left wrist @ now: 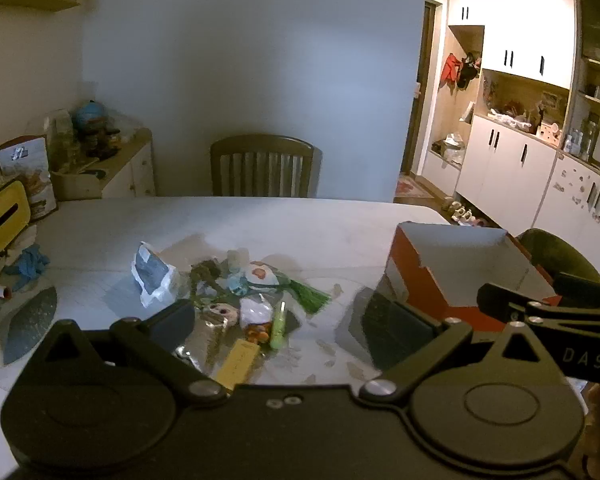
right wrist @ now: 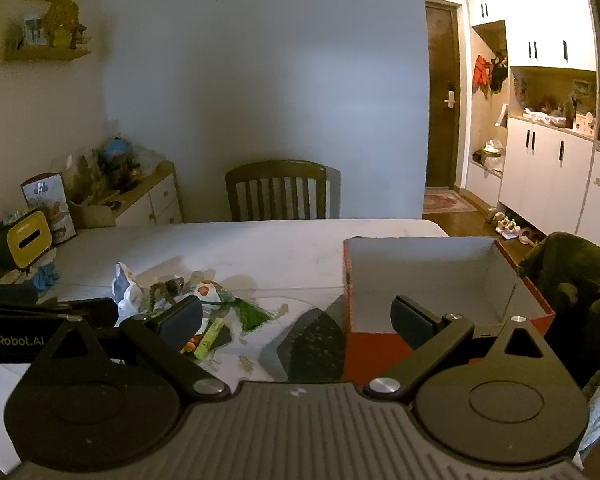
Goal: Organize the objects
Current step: 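Move both tools over the pile of items on the table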
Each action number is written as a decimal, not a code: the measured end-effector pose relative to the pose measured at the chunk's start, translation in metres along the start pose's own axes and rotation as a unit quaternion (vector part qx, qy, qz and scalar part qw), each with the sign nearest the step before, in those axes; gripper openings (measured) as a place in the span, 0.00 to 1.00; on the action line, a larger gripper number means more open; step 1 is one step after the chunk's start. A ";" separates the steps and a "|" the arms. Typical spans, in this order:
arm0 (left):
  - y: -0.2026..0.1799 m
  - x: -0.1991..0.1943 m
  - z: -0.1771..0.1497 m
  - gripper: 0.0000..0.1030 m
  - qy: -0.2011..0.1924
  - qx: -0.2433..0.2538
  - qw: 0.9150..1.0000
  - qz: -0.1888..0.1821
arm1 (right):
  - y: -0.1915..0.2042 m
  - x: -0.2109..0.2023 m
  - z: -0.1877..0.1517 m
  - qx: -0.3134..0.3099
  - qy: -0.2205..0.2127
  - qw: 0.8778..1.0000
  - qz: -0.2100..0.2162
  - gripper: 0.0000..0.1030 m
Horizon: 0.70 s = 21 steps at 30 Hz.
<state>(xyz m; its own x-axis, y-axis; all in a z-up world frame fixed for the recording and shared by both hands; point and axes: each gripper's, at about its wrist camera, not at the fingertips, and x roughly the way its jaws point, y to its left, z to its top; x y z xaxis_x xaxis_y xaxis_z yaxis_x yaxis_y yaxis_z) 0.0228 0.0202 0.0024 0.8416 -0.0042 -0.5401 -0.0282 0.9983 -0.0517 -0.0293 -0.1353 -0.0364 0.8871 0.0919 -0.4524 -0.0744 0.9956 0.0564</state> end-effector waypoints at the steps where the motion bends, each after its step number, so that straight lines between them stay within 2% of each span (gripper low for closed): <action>1: 0.004 0.002 0.001 1.00 0.001 -0.001 1.000 -0.001 | 0.003 0.002 0.001 -0.001 0.001 1.000 -0.001 0.98; 15: 0.058 0.041 0.008 1.00 0.023 -0.010 0.999 -0.025 | 0.045 0.045 0.008 -0.006 0.038 0.999 -0.003 0.98; 21: 0.088 0.074 0.000 1.00 0.064 -0.022 0.998 -0.018 | 0.056 0.071 0.007 -0.001 0.072 0.997 0.005 0.98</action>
<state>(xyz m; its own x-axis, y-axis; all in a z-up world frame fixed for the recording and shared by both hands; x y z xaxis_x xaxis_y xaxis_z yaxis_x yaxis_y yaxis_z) 0.0829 0.1073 -0.0421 0.7662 -0.0505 -0.6406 -0.0257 0.9937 -0.1090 0.0330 -0.0731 -0.0588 0.8118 0.1034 -0.5747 -0.0838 0.9946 0.0607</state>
